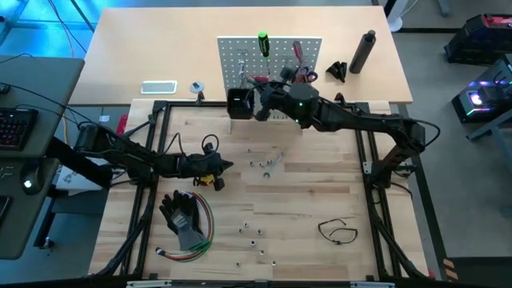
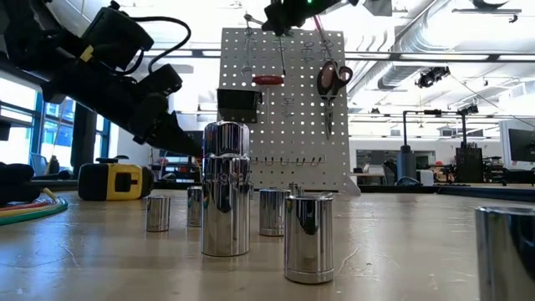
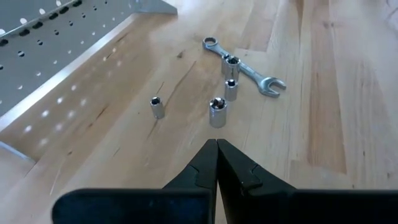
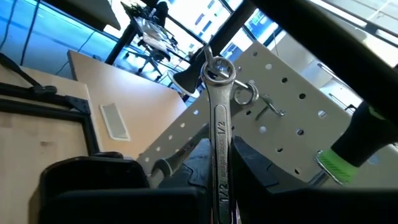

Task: Hang tools onto peg board
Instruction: Hang the left silver wrench on the white peg board, then hang the silver wrench on the white peg board

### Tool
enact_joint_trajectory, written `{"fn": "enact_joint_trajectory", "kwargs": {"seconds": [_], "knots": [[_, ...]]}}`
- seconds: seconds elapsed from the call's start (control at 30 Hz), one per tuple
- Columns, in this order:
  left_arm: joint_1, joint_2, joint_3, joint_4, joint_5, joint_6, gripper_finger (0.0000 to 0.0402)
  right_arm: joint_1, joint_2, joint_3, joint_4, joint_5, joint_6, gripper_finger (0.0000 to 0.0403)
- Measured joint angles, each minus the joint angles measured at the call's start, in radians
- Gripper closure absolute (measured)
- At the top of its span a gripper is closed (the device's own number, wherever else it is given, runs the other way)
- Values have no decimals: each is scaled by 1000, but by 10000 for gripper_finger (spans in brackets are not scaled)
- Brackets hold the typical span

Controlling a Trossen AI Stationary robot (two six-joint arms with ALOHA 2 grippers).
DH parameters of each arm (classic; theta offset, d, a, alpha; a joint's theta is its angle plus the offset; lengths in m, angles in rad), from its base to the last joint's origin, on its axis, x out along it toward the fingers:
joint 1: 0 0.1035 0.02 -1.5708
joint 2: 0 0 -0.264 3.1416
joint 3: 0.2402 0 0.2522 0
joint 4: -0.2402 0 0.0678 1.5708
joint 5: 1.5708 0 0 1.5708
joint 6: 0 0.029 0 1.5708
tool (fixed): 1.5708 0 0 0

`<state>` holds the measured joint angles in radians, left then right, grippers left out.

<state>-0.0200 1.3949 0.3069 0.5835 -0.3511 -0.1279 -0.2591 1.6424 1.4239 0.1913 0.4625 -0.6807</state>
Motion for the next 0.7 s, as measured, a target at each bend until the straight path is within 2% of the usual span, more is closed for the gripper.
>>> {"fn": "enact_joint_trajectory", "kwargs": {"seconds": [0.23, 0.5, 0.7], "knots": [[7, 0, 0, 1, -1, 1, 401, -25, 0, 0, -3, -11, 11, 368], [6, 0, 0, 2, 0, -2, 401, -14, 0, 0, -30, -8, 9, 280], [6, 0, 0, 1, 9, -17, 401, 17, 0, -1, -71, 41, 7, 232]]}}
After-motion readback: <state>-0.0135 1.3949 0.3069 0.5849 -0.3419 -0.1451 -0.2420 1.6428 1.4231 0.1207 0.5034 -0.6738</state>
